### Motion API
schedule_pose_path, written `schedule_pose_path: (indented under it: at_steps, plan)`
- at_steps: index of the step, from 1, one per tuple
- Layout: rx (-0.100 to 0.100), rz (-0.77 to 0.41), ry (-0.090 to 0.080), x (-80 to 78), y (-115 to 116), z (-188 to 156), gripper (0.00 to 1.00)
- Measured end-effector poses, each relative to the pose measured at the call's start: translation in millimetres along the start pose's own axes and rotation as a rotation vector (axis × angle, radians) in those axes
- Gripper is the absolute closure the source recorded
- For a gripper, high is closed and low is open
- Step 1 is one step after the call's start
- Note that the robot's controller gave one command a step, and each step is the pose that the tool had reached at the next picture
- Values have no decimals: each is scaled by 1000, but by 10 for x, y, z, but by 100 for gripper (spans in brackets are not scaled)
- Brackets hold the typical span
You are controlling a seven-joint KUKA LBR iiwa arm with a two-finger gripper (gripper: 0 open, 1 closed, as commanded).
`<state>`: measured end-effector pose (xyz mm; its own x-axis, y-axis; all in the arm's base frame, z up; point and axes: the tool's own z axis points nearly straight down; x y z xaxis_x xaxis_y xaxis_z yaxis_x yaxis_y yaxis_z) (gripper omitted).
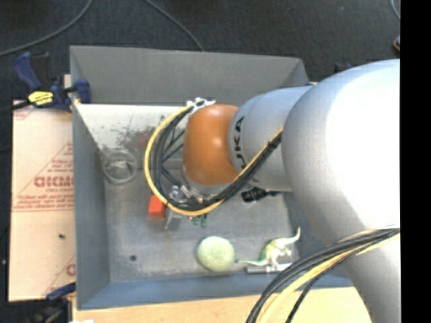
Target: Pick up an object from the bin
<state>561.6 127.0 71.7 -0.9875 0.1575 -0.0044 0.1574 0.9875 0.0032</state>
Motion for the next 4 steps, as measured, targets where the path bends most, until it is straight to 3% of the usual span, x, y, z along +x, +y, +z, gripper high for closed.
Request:
schedule_pose_path:
  at_steps: [1, 2, 3, 4]
  plan:
    - [1, 1, 3, 11, -8, 10, 0]
    - [1, -253, 2, 169, -61, -175, 0]
    - [0, -251, 3, 170, -58, -171, 100]
    - [1, -441, -4, -555, -227, 1, 100]
